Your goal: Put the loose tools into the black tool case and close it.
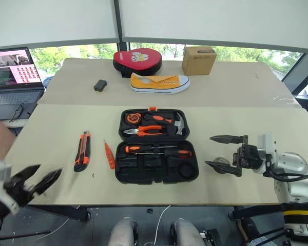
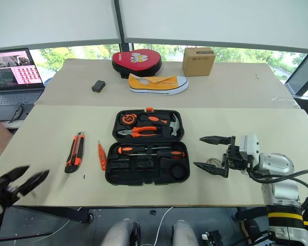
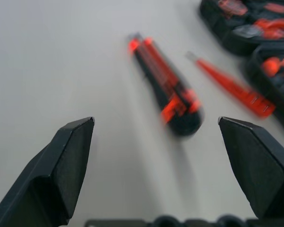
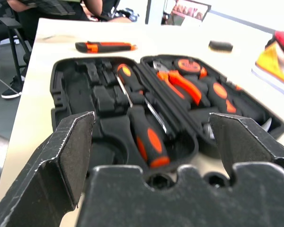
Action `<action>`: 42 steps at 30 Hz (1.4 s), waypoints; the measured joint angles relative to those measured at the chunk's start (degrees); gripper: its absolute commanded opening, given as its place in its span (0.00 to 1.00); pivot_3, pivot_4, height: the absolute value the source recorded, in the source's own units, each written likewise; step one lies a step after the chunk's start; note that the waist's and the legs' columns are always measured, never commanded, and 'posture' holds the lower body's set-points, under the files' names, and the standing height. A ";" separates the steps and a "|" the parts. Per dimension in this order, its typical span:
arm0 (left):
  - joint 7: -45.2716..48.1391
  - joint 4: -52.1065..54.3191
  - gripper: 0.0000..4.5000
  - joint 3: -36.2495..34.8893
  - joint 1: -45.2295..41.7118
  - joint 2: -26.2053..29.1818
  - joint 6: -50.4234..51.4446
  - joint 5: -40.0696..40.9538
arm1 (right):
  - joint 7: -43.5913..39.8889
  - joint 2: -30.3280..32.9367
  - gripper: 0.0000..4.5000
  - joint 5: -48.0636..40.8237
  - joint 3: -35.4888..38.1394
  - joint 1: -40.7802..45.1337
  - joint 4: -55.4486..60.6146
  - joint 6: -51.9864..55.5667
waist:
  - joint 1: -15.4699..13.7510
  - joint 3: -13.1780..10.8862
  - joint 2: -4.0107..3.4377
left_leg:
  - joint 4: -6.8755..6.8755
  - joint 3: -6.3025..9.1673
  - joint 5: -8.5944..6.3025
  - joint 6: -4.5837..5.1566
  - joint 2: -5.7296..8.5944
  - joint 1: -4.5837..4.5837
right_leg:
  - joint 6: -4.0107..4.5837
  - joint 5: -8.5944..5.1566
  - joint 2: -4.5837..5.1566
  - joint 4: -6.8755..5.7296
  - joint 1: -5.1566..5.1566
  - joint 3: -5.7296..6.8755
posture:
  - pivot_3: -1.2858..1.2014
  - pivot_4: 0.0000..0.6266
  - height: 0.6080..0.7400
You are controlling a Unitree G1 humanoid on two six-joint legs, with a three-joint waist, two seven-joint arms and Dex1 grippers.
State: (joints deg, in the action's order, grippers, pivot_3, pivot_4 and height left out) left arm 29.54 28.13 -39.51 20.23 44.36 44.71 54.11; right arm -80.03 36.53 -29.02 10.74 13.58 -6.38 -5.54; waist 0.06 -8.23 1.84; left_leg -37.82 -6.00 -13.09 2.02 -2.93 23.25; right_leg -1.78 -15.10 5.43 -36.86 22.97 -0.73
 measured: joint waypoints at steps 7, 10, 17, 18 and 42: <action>-30.38 2.65 0.77 11.73 -19.99 -4.42 18.32 11.59 | 1.92 -0.24 1.00 -0.47 -0.95 1.21 2.75 0.18 | 0.60 -0.03 0.02 | 0.02 0.06 0.04 -0.04 -0.01 0.01 | -0.04 0.02 -0.13 -0.04 0.03 -0.05 | 0.52 0.24 1.00; -39.00 2.50 0.62 16.04 -24.80 -8.63 21.89 13.52 | 2.90 -0.26 1.00 -0.55 -1.15 1.23 3.63 0.72 | 0.51 -0.05 0.06 | 0.01 0.07 0.07 -0.09 0.03 0.02 | -0.04 0.02 -0.13 -0.06 0.02 -0.05 | 0.52 0.24 1.00; -50.13 -1.94 0.62 20.61 -31.78 -11.81 28.56 11.78 | 4.26 -0.25 1.00 -0.97 -1.22 0.87 5.13 1.65 | 0.41 -0.07 0.08 | 0.01 0.08 0.10 -0.12 0.09 0.00 | -0.03 0.02 -0.17 -0.06 0.01 -0.05 | 0.52 0.24 1.00; -51.36 -3.16 0.62 21.25 -32.68 -12.27 29.87 11.15 | 4.64 -0.25 1.00 -1.01 -1.24 0.86 5.60 1.90 | 0.34 -0.07 0.09 | 0.01 0.07 0.10 -0.13 0.11 0.02 | -0.03 0.02 -0.17 -0.05 0.02 -0.06 | 0.52 0.24 1.00; -46.94 -4.98 0.08 24.39 -37.65 -19.36 38.55 -2.48 | 8.05 -0.25 1.00 -3.54 -2.28 1.52 13.14 6.84 | -0.67 0.14 -0.28 | 0.03 0.22 0.08 -0.17 0.12 -0.49 | -0.02 0.01 -0.15 0.17 -0.67 -0.01 | 0.52 0.24 1.00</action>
State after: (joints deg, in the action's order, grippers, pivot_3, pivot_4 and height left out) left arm -17.41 23.16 -15.12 -17.42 25.00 83.26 51.63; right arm -71.98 36.28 -32.57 8.46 15.10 6.76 1.31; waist -0.61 -8.09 1.57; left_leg -37.79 -5.77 -13.01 1.86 -2.81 22.76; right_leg -1.80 -15.09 5.28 -36.70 22.30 -0.74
